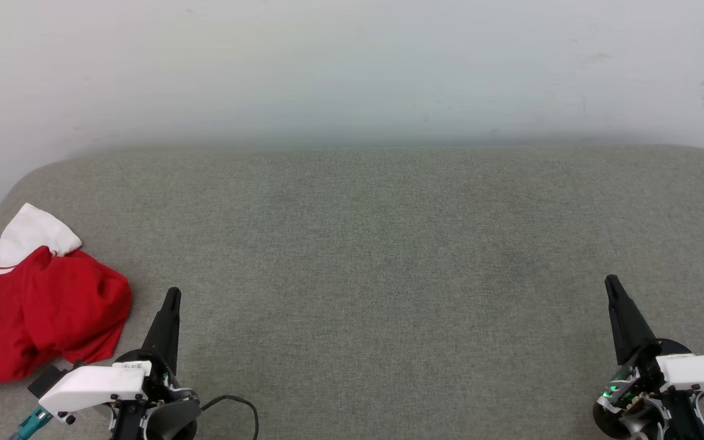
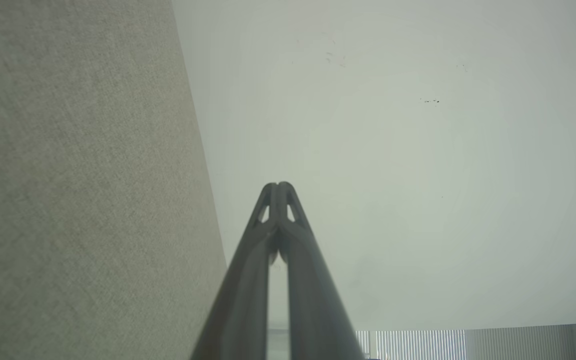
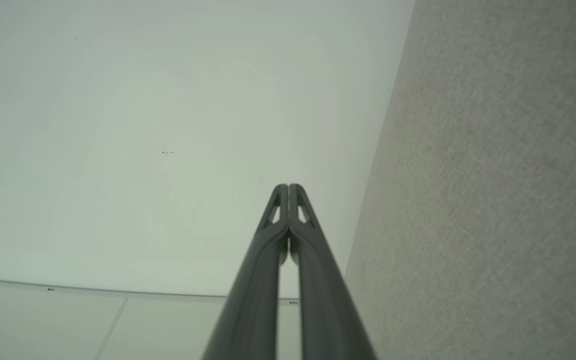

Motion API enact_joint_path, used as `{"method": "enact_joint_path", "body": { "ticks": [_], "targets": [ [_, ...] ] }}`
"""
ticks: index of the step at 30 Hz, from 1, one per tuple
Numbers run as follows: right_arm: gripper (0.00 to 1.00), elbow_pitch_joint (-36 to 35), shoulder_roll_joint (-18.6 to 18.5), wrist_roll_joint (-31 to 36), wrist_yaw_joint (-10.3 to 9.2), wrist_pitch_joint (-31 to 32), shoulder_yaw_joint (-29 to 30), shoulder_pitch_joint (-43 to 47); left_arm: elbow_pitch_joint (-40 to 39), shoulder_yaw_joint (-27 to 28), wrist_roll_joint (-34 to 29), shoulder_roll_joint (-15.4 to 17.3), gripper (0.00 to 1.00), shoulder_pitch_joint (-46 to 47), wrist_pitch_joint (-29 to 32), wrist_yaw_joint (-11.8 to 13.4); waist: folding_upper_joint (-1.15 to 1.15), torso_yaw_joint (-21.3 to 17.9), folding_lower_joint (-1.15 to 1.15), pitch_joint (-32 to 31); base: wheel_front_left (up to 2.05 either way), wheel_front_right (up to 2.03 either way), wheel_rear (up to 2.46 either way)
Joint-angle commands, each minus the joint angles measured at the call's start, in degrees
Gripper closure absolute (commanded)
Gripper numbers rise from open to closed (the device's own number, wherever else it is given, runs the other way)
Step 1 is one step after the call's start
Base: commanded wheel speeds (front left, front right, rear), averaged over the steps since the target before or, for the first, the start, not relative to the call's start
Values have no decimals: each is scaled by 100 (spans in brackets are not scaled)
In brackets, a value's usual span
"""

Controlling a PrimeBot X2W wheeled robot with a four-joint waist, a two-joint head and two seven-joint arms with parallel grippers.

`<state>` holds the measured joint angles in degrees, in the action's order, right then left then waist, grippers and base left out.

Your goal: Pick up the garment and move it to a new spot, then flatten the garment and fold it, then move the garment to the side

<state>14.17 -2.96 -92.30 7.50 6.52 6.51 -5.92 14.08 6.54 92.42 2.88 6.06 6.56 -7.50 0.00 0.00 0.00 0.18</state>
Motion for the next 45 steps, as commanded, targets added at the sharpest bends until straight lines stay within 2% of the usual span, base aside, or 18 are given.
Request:
{"method": "enact_joint_path", "body": {
  "ticks": [1,39,40,45],
  "targets": [
    [100,4,18,-23,-2,-10,-1,-74,-4,13,0,-11,100,40,10,-11,0,0,0,0,0,0,0],
    [100,4,18,-23,-2,-10,-1,-74,-4,13,0,-11,100,40,10,-11,0,0,0,0,0,0,0],
    [0,1,0,0,0,0,0,0,1,0,0,0,0,0,0,0,0,0,0,0,0,0,0],
    [0,12,3,29,-1,-63,-47,123,29,-112,-18,-6,0,-80,-76,1,0,-1,0,2,0,0,0]
  ]
}}
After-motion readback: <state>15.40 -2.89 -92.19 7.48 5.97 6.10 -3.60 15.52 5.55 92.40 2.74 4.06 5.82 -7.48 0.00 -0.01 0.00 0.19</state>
